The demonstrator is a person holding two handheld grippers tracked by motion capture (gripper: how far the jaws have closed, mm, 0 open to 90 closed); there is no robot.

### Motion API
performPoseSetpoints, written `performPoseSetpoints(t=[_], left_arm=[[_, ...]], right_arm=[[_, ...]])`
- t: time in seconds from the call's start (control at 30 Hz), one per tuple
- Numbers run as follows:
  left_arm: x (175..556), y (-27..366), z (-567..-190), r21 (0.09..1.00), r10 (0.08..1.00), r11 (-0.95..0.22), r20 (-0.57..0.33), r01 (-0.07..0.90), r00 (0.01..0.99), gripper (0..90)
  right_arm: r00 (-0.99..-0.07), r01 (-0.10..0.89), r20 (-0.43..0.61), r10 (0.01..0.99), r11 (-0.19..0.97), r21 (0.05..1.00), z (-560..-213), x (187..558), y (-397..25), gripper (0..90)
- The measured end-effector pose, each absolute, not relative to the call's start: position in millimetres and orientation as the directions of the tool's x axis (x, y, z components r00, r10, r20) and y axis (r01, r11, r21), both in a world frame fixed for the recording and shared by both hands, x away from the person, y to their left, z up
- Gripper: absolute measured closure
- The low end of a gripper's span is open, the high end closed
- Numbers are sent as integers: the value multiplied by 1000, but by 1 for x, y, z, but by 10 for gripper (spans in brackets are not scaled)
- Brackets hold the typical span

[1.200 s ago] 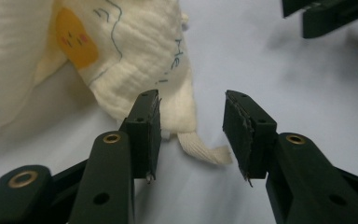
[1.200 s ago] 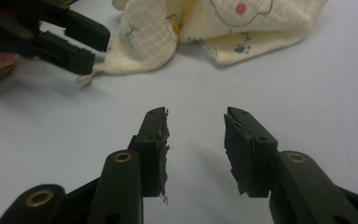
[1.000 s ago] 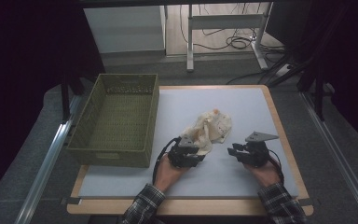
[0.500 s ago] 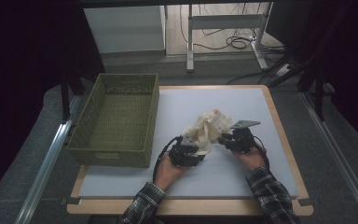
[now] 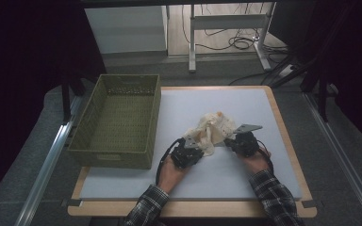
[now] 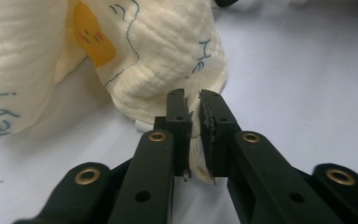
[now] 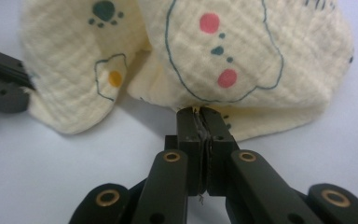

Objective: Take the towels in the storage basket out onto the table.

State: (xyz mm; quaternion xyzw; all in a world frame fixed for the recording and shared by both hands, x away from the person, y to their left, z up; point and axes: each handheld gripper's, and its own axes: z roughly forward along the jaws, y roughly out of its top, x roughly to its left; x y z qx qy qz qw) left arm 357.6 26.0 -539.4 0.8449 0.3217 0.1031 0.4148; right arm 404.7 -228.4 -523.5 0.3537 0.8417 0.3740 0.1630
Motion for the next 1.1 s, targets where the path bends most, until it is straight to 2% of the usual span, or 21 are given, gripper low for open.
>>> performPoseSetpoints(t=[0.27, 0.7, 1.1], left_arm=[[349, 53, -534, 799, 658, -352, -159, 487, 736, 850], [320, 64, -524, 796, 666, -376, -124, 475, 736, 847], [282, 79, -521, 786, 664, -381, -135, 487, 736, 843]], right_arm=[[-689, 448, -31, 724, 459, 767, -504, 387, -259, 879], [-652, 462, -31, 757, 430, 776, -493, 344, -318, 878], [-667, 481, 38, 744, 392, 784, -499, 302, -341, 873]])
